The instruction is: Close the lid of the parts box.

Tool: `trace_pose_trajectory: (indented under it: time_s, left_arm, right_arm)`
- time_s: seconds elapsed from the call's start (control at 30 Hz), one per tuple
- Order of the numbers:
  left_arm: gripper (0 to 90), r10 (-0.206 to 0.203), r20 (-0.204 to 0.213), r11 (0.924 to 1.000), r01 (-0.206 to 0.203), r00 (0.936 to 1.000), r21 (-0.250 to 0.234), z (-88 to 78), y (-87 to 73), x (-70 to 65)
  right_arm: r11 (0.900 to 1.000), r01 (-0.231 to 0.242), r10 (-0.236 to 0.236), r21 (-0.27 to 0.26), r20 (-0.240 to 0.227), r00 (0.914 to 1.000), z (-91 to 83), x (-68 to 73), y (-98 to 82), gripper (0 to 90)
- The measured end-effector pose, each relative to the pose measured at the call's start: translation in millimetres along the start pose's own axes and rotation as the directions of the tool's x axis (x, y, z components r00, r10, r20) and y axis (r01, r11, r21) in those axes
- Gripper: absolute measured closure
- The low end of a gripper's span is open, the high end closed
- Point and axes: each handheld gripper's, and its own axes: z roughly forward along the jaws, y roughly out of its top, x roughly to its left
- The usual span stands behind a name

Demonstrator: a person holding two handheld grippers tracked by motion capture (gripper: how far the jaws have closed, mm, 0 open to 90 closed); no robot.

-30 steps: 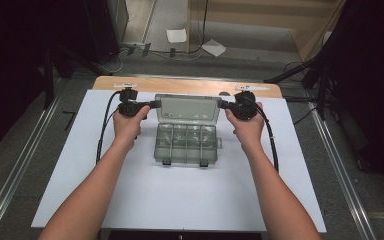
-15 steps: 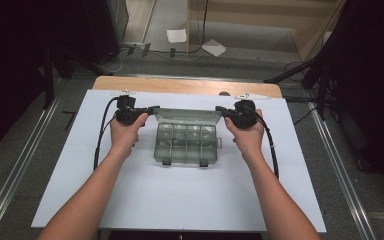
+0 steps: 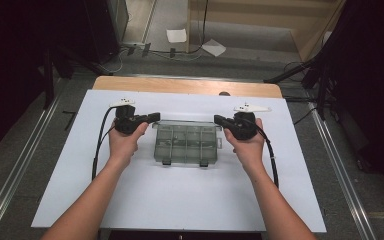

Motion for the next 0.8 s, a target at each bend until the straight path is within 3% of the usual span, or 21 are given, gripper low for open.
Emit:
trace_pose_trajectory:
  time_s: [0.37,0.57,0.8]
  left_arm:
    - [89.4,0.017,-0.008,0.9997,-0.017,0.9998,-0.015,-5.4,-20.5,-10.6]
    - [89.3,0.03,-0.009,0.9995,-0.03,0.9995,-0.012,-8.5,-32.0,-16.0]
    - [89.4,0.035,-0.017,0.9993,-0.035,0.9992,-0.01,-10.9,-45.7,-19.6]
  right_arm:
    - [0.999,0.027,-0.026,-0.018,0.012,0.9996,-3.8,12.3,-21.4,90.0]
    - [0.999,0.05,-0.049,-0.003,0.025,0.9985,-3.4,15.1,-36.0,90.0]
    - [0.999,0.036,-0.036,-0.004,0.023,0.9991,-5.4,16.9,-49.5,90.0]
